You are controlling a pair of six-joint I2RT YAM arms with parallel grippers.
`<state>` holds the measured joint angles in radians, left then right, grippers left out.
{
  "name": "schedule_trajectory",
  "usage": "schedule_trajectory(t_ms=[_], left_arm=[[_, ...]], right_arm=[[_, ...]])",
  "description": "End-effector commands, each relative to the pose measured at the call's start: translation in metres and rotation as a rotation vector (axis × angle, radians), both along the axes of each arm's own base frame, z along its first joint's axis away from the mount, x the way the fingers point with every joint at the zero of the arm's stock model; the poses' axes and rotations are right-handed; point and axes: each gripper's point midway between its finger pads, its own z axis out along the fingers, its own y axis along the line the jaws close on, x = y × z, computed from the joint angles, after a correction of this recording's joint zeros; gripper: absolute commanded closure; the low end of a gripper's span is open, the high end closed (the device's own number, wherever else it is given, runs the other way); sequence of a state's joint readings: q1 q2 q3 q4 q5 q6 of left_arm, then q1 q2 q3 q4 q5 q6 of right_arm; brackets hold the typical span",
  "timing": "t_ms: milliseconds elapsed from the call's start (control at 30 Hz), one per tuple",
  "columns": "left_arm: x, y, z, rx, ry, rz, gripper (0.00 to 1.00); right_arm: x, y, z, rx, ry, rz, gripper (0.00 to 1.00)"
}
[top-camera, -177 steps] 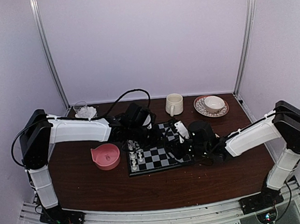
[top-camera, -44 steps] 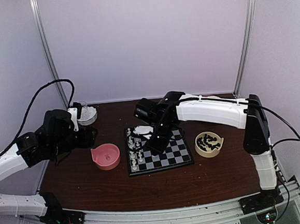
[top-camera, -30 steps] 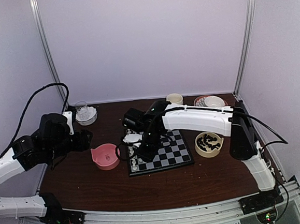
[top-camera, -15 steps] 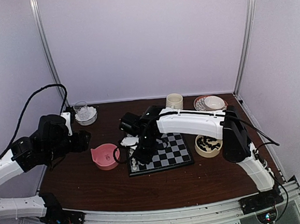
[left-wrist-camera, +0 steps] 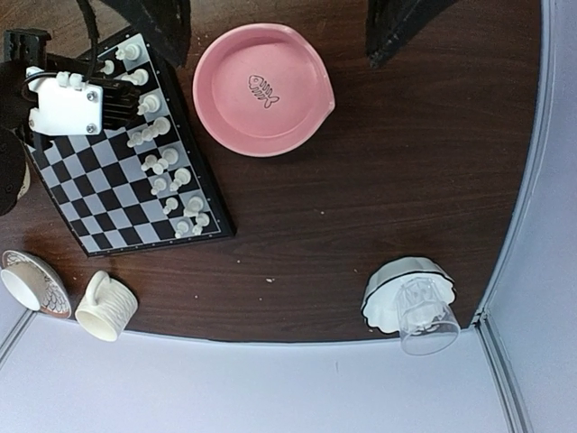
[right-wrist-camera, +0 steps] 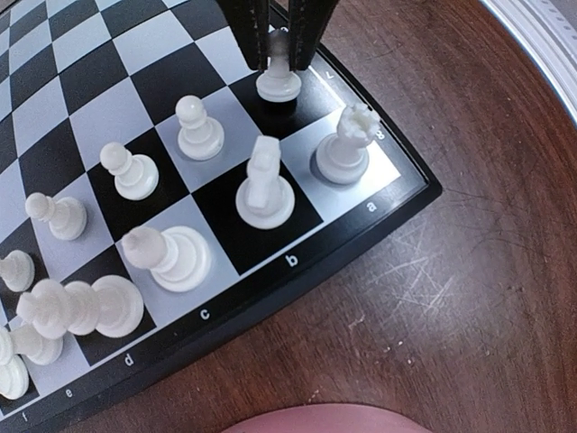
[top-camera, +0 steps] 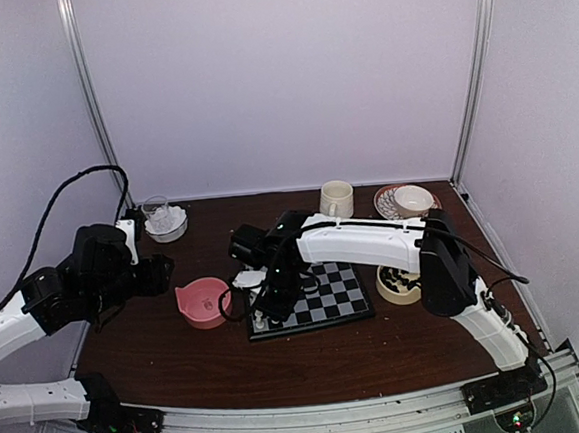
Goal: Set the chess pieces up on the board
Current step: Place the pawn at h2.
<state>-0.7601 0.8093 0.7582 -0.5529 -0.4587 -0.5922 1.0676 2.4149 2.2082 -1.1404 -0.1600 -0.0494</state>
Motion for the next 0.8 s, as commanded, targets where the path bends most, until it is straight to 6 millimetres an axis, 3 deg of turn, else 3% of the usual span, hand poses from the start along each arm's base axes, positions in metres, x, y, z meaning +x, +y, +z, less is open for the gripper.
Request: schedule_trajectory(t_ms=[0,567,767], left_arm=[[0.001,0.005,-0.001,-0.002,-0.007,0.022,0.33],[0.001,0.003,-0.003,-0.003,-0.002,0.018,0.32],[0.001,0.005,-0.003,0.000,-0.003,0.022,0.32]], right_arm=[[-0.002,0.004,0.001,0.000,-0.002,0.012,0.98],[-0.004,0.006,0.005,0.013,-0.001,0.017,0.77],[-0.001,0.012,0.030,0.075,-0.043,0.025,0.70]])
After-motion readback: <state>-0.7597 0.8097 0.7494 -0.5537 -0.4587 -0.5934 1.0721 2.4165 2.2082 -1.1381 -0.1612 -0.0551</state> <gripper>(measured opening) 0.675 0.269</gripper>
